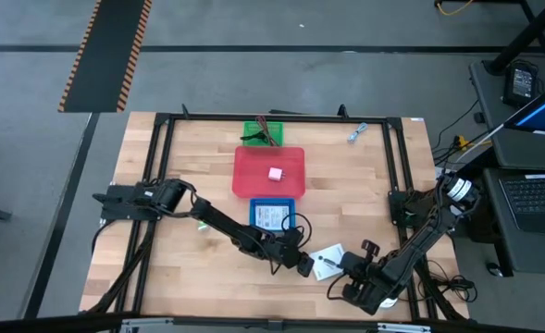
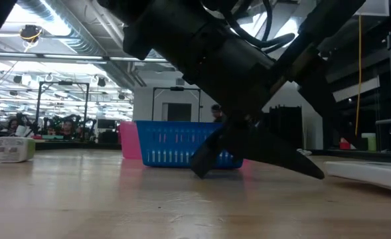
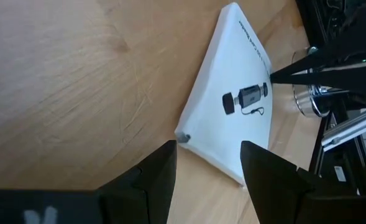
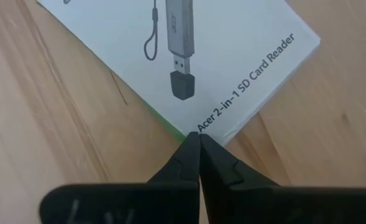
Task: Pick and place items into bin
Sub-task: Put the white card reader box into the blue bin
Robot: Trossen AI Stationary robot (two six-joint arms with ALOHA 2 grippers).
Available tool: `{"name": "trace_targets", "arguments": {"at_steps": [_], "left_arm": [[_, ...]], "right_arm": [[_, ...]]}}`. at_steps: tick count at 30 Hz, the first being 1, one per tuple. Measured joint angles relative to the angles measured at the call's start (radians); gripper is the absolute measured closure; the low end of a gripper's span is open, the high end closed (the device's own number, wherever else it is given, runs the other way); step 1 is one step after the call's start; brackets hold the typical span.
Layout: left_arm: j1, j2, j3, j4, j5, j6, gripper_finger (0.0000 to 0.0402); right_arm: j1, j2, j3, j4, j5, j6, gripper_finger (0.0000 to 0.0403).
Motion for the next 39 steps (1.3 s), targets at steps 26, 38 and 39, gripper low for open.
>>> {"name": "trace_targets", "arguments": {"at_steps": [26,38,39], "left_arm": [[0.021,0.001,-0.006,0.033,0.065,-0.024,0.0239],[0.017,0.013,-0.006,0.191,0.113,0.058,0.0275],[0.018,0.013,-0.006,0.191,0.111,0.061,0.0277]], "right_arm": [[-0.03,0.0,0.001,0.032,-0.007,-0.056,0.0403],[-0.034,0.001,0.001,0.052,0.028,-0.058,0.0403],[-0.035,0.001,0.001,0.054,0.026,-0.059,0.0403]]}}
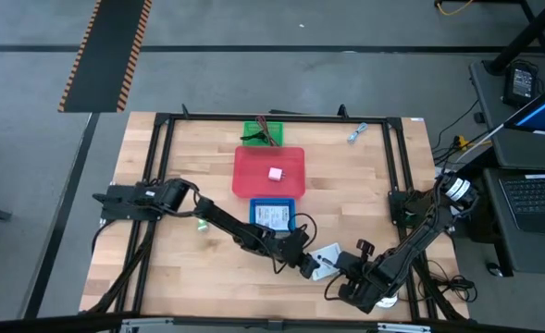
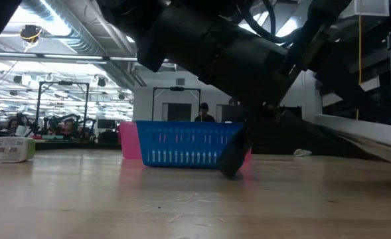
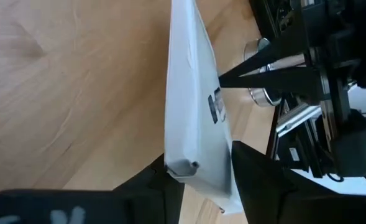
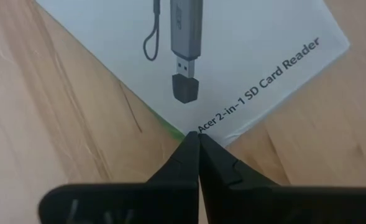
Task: Pick and place items into bin
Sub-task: Put the white card reader box into the blue bin
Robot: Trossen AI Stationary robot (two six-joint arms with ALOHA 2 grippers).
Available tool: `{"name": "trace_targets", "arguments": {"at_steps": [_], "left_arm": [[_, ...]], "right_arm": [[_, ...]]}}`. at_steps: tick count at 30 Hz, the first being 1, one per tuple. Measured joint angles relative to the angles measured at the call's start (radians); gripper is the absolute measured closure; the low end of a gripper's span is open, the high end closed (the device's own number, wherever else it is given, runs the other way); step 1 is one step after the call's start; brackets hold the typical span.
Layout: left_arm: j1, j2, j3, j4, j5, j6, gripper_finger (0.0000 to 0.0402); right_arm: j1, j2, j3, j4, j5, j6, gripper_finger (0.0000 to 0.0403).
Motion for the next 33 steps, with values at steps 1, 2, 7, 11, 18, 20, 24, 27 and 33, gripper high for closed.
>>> {"name": "trace_targets", "arguments": {"at_steps": [1,2,7,11,18,20,24,27,33], "left_arm": [[0.0,0.0,0.0,-0.001,0.0,-0.001,0.028],[0.0,0.0,0.0,-0.001,0.001,-0.003,0.0283],[0.0,-0.002,0.0,-0.016,0.008,0.011,0.0304],[0.0,-0.004,0.002,-0.001,0.009,0.064,0.0328],[0.002,-0.006,0.002,-0.007,0.071,0.142,0.0364],[0.001,-0.006,0.003,-0.006,0.083,0.151,0.0364],[-0.008,-0.014,0.003,-0.009,0.122,0.194,0.0365],[-0.021,-0.031,0.004,-0.006,0.121,0.23,0.0368],[-0.056,-0.07,0.004,-0.023,0.093,0.254,0.0369]], "right_arm": [[-0.001,0.0,0.0,0.003,-0.001,-0.008,0.0403],[-0.001,0.0,0.0,0.006,0.0,-0.017,0.0403],[-0.001,0.0,0.0,0.009,0.001,-0.023,0.0403],[-0.001,0.0,0.0,0.008,0.0,-0.024,0.0403],[0.016,-0.017,0.018,-0.023,-0.01,-0.031,0.0402],[0.025,-0.03,0.044,-0.078,-0.016,-0.024,0.0402],[0.045,-0.035,0.132,-0.213,0.027,-0.017,0.0402],[0.06,-0.035,0.186,-0.288,0.06,-0.015,0.0402],[0.09,-0.037,0.28,-0.385,0.131,-0.016,0.0402]]}}
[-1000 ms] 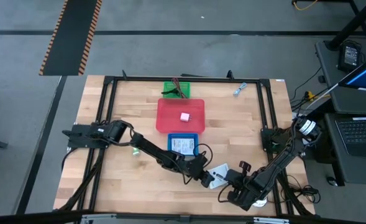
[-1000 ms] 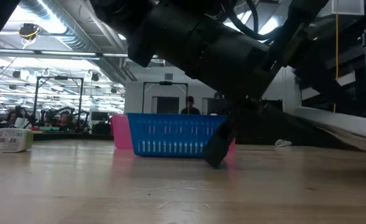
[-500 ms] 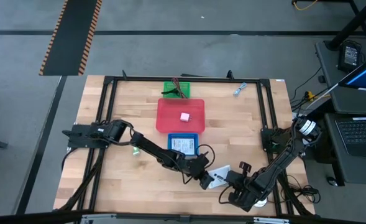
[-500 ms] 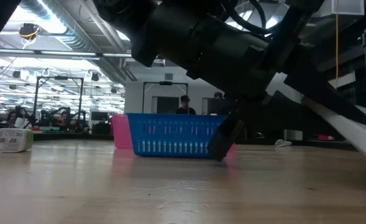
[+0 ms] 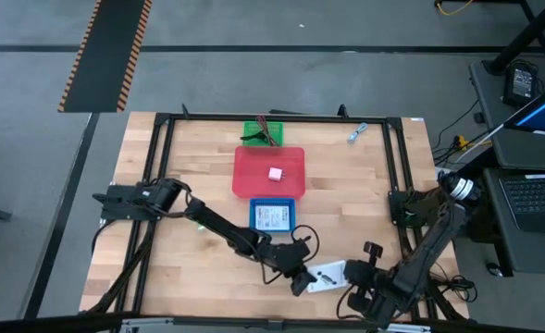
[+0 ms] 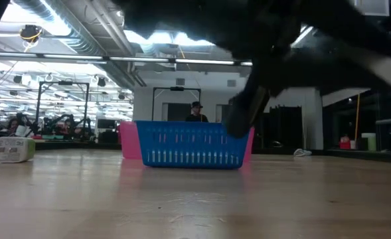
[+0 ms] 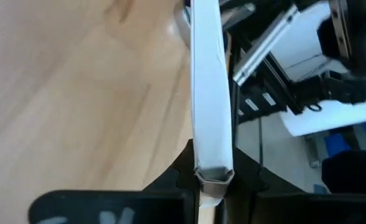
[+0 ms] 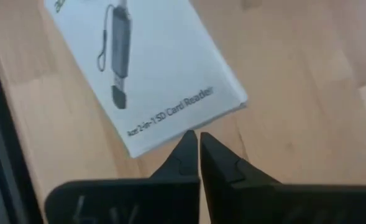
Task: Pick and place items into bin
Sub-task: Put the white card reader box into the blue bin
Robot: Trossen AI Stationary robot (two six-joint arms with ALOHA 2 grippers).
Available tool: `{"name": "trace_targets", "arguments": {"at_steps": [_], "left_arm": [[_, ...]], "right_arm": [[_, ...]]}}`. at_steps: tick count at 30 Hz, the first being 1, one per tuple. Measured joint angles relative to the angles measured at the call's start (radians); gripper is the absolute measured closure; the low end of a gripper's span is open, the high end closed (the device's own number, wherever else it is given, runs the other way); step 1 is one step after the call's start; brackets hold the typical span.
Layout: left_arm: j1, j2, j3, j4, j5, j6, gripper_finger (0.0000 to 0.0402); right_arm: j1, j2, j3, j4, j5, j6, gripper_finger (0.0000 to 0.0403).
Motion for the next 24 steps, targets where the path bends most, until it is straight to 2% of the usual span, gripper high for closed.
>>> {"name": "trace_targets", "arguments": {"at_steps": [5,11,16,24], "left_arm": [[-0.025,-0.059,0.0,-0.086,-0.012,0.046,0.0369],[-0.052,-0.166,0.0,-0.282,-0.115,0.111,0.0369],[-0.077,-0.257,0.0,-0.457,-0.246,0.184,0.0369],[-0.076,-0.307,-0.002,-0.679,-0.281,0.213,0.037]], "right_arm": [[0.026,0.0,0.051,-0.083,0.103,0.012,0.0403],[0.06,-0.002,0.087,-0.141,0.196,0.056,0.0403],[0.078,-0.002,0.042,-0.03,0.291,0.054,0.0403],[0.079,-0.003,-0.085,0.205,0.297,0.048,0.0403]]}}
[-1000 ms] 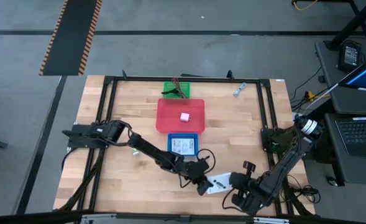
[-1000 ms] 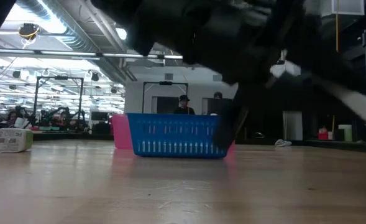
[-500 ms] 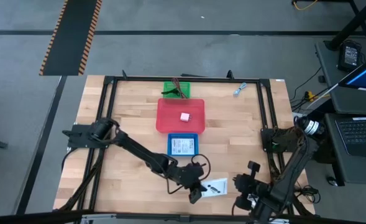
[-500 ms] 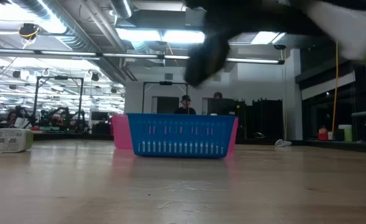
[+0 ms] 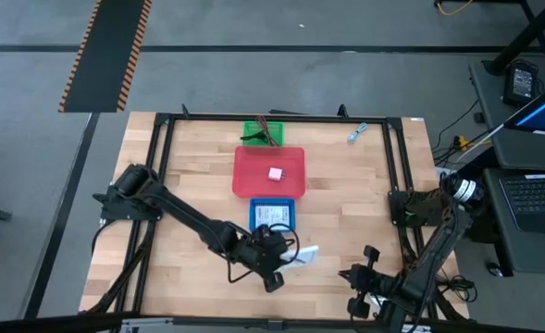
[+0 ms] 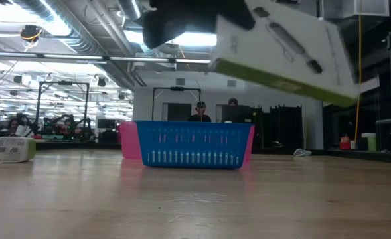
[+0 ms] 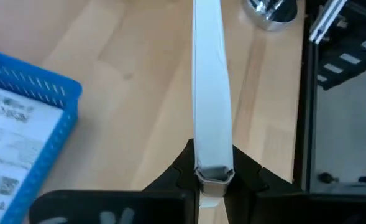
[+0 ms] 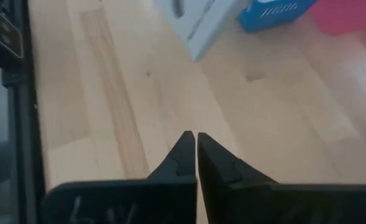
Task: Pick and place items into bin
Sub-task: Put the white card reader box into the blue bin
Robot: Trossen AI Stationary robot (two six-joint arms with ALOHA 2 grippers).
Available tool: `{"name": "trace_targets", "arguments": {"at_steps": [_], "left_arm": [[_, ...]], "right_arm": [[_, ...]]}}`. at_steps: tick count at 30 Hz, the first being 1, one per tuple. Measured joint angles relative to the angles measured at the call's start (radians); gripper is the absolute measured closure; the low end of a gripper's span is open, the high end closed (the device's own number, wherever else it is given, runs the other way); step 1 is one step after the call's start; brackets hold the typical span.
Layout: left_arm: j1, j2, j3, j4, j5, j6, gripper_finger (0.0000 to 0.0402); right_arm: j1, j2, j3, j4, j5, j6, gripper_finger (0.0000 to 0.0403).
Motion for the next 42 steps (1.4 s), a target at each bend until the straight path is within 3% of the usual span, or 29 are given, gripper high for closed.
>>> {"name": "trace_targets", "arguments": {"at_steps": [6,10,18,24,42], "left_arm": [[0.031,-0.052,0.001,-0.117,-0.034,0.034,0.037],[0.044,-0.11,0.001,-0.229,-0.122,0.042,0.037],[0.076,-0.224,-0.164,-0.192,-0.138,0.063,0.037],[0.132,-0.273,-0.305,-0.008,-0.078,0.115,0.037],[0.234,-0.294,-0.414,0.019,0.07,0.199,0.037]], "right_arm": [[0.0,0.0,-0.08,0.14,0.014,-0.003,0.0403],[0.0,0.0,-0.12,0.201,0.042,-0.007,0.0403],[-0.011,0.0,-0.173,0.257,0.061,-0.008,0.0403],[-0.041,0.0,-0.189,0.274,0.067,-0.018,0.0403],[-0.134,0.0,-0.189,0.29,0.066,-0.197,0.0403]]}}
